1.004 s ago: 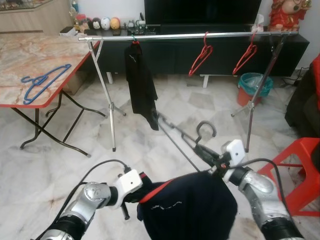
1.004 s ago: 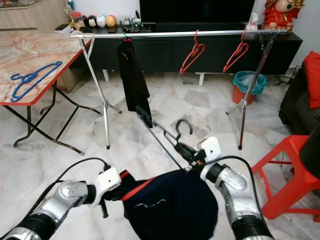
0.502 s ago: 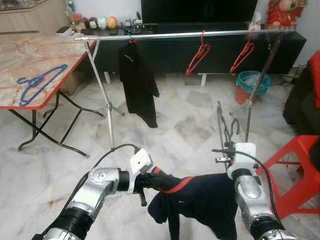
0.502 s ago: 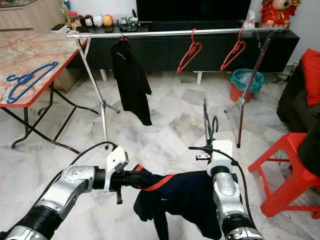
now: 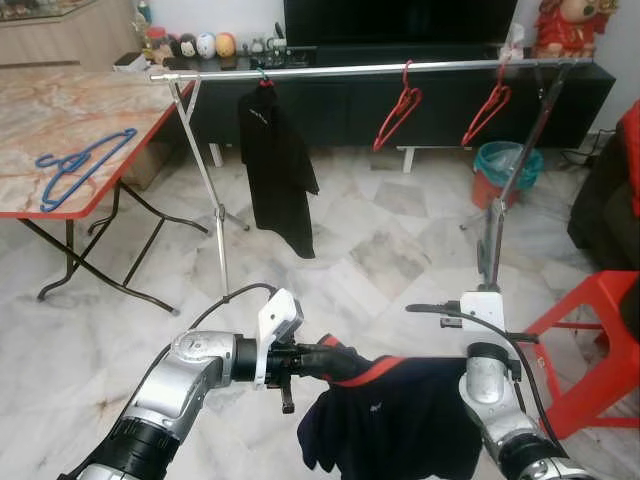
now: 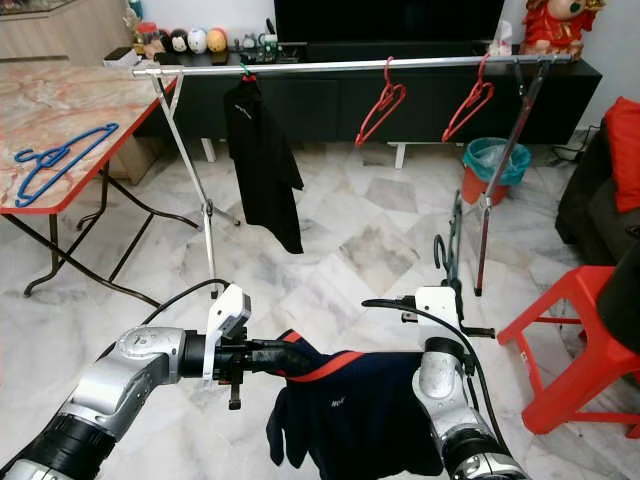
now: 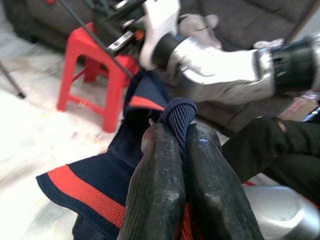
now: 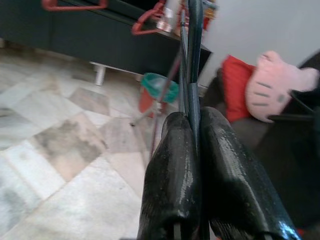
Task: Hang hanger
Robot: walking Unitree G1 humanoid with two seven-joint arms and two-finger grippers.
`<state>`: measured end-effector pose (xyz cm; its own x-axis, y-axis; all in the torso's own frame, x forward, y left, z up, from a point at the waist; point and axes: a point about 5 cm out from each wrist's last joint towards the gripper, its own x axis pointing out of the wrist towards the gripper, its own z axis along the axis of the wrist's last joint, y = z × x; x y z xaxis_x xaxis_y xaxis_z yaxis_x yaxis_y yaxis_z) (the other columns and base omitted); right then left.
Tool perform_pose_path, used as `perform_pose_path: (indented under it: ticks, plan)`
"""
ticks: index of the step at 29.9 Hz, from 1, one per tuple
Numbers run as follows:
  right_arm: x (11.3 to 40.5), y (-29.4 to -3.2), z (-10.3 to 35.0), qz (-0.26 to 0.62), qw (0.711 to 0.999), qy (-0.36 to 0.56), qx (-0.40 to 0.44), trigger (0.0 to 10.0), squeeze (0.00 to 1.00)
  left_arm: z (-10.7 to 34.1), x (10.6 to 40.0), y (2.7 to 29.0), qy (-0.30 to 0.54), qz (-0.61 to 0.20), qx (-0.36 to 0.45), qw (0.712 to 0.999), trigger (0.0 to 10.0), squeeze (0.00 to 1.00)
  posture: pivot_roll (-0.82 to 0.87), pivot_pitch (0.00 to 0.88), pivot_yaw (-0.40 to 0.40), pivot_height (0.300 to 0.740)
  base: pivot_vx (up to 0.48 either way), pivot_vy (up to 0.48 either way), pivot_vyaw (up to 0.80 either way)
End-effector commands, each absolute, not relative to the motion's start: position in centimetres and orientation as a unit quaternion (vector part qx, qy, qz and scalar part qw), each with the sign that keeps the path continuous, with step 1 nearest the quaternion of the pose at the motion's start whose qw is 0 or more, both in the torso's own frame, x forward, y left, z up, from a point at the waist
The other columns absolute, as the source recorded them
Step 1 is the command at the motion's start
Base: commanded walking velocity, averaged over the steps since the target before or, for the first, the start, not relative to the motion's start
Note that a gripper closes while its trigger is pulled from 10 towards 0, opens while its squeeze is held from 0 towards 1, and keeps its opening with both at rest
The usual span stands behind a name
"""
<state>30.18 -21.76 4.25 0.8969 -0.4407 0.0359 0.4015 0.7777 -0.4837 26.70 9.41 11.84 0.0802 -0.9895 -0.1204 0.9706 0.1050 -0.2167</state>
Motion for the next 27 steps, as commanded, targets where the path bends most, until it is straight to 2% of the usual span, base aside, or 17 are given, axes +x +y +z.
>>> perform_pose_path:
  ticks: [1, 8, 10, 12, 17, 18, 20, 21, 22, 24, 25, 26, 27]
  plan:
    - [30.6, -22.1, 4.5, -0.238, 0.946, 0.051, -0.216, 10.0, 0.00, 12.6, 26.4, 9.7, 0.110, -0.680, -0.050, 0.723, 10.0, 0.00, 0.05, 0.000, 0.057, 0.740, 0.000, 0.000, 0.00]
    - [30.9, -21.0, 4.2, -0.210, 0.969, 0.064, -0.110, 10.0, 0.00, 12.8, 25.8, 9.4, 0.113, -0.695, -0.067, 0.707, 10.0, 0.00, 0.06, 0.000, 0.062, 0.740, 0.000, 0.000, 0.00]
    - [30.9, -21.0, 4.2, -0.210, 0.969, 0.064, -0.110, 10.0, 0.00, 12.8, 25.8, 9.4, 0.113, -0.695, -0.067, 0.707, 10.0, 0.00, 0.06, 0.000, 0.062, 0.740, 0.000, 0.000, 0.00]
    - [31.5, -20.3, 4.5, -0.191, 0.978, 0.058, -0.060, 10.0, 0.00, 13.3, 25.1, 9.2, 0.114, -0.712, -0.080, 0.688, 10.0, 0.00, 0.07, 0.000, 0.065, 0.740, 0.000, 0.000, 0.00]
    - [32.4, -20.6, 5.7, -0.214, 0.976, 0.041, -0.024, 10.0, 0.00, 12.7, 24.8, 9.7, 0.139, -0.711, -0.063, 0.687, 10.0, 0.00, 0.07, 0.000, 0.067, 0.740, 0.000, 0.000, 0.00]
    - [32.6, -21.0, 5.9, -0.221, 0.974, 0.049, -0.001, 10.0, 0.00, 12.4, 25.0, 10.0, 0.139, -0.702, -0.051, 0.697, 10.0, 0.00, 0.06, 0.000, 0.071, 0.740, 0.000, 0.000, 0.00]
    - [32.8, -21.0, 5.8, -0.204, 0.977, 0.062, -0.018, 10.0, 0.00, 11.6, 25.7, 10.3, 0.153, -0.675, -0.034, 0.721, 10.0, 0.00, 0.06, 0.000, 0.071, 0.740, 0.000, 0.000, 0.00]
    - [32.8, -20.7, 5.3, -0.172, 0.981, 0.090, -0.025, 10.0, 0.00, 10.4, 27.1, 10.9, 0.159, -0.616, 0.001, 0.772, 10.0, 0.00, 0.06, 0.000, 0.069, 0.740, 0.000, 0.000, 0.00]
    - [32.8, -20.7, 5.3, -0.172, 0.981, 0.090, -0.025, 10.0, 0.00, 10.4, 27.1, 10.9, 0.159, -0.616, 0.001, 0.772, 10.0, 0.00, 0.06, 0.000, 0.069, 0.740, 0.000, 0.000, 0.00]
    - [32.3, -20.5, 4.2, -0.146, 0.982, 0.116, -0.021, 10.0, 0.00, 9.3, 28.9, 12.0, 0.153, -0.533, 0.018, 0.832, 10.0, 0.00, 0.06, 0.000, 0.067, 0.740, 0.000, 0.000, 0.00]
    - [32.3, -20.5, 4.2, -0.146, 0.982, 0.116, -0.021, 10.0, 0.00, 9.3, 28.9, 12.0, 0.153, -0.533, 0.018, 0.832, 10.0, 0.00, 0.06, 0.000, 0.067, 0.740, 0.000, 0.000, 0.00]
    - [31.8, -20.6, 3.7, -0.139, 0.982, 0.125, -0.025, 10.0, 0.00, 8.7, 29.6, 12.7, 0.160, -0.484, 0.014, 0.860, 10.0, 0.00, 0.06, 0.000, 0.063, 0.740, 0.000, 0.000, 0.00]
    - [31.8, -20.6, 3.7, -0.139, 0.982, 0.125, -0.025, 10.0, 0.00, 8.7, 29.6, 12.7, 0.160, -0.484, 0.014, 0.860, 10.0, 0.00, 0.06, 0.000, 0.063, 0.740, 0.000, 0.000, 0.00]
